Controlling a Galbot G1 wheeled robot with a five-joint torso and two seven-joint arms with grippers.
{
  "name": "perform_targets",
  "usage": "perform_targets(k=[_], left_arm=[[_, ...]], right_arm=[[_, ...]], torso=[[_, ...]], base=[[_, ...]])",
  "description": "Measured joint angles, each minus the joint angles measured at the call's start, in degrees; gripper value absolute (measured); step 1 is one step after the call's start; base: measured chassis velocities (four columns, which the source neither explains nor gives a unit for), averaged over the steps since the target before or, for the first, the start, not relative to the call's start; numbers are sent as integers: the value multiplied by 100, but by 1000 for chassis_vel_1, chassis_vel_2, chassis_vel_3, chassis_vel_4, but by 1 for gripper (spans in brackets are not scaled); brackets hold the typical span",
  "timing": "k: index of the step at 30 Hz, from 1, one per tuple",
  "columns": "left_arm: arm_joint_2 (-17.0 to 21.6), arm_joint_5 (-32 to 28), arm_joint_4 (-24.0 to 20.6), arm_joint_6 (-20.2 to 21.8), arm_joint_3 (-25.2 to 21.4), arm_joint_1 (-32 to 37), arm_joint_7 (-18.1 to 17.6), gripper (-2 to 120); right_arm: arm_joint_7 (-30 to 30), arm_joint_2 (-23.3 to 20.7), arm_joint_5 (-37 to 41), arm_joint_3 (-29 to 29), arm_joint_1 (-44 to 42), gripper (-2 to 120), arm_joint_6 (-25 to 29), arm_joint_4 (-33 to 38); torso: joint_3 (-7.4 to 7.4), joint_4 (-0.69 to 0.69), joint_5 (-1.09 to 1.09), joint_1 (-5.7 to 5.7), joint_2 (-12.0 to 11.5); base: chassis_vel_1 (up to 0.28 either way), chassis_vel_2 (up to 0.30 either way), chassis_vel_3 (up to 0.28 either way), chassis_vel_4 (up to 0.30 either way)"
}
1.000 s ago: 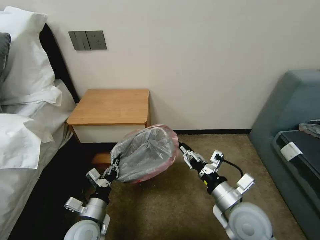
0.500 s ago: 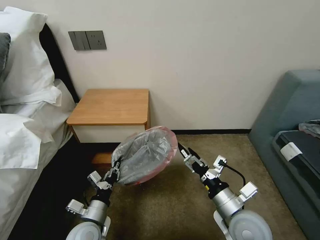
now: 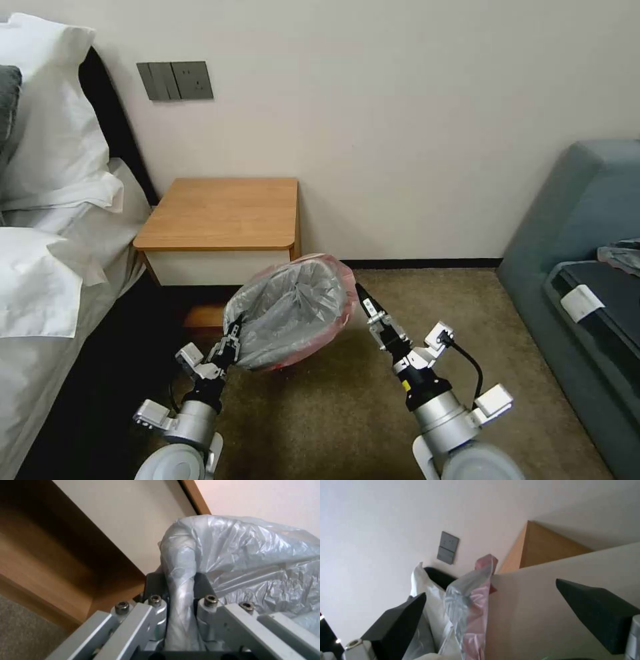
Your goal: Pick up the garbage bag from the table and place it over the trash can.
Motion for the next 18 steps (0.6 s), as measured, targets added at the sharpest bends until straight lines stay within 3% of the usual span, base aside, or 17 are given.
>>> perform_targets(k=[13,18], left_arm=[[-19,54,-22,0,24,21,-10,4],[-21,80,-24,2,29,27,-12,4]], right_arm=[[-116,192,-79,-211,245,99,-107,-220],[-232,216,-144,-229,280,84,-113,-283]], torso=[[0,0,0,0,0],[0,0,0,0,0]], base=[[0,0,0,0],[0,0,0,0]])
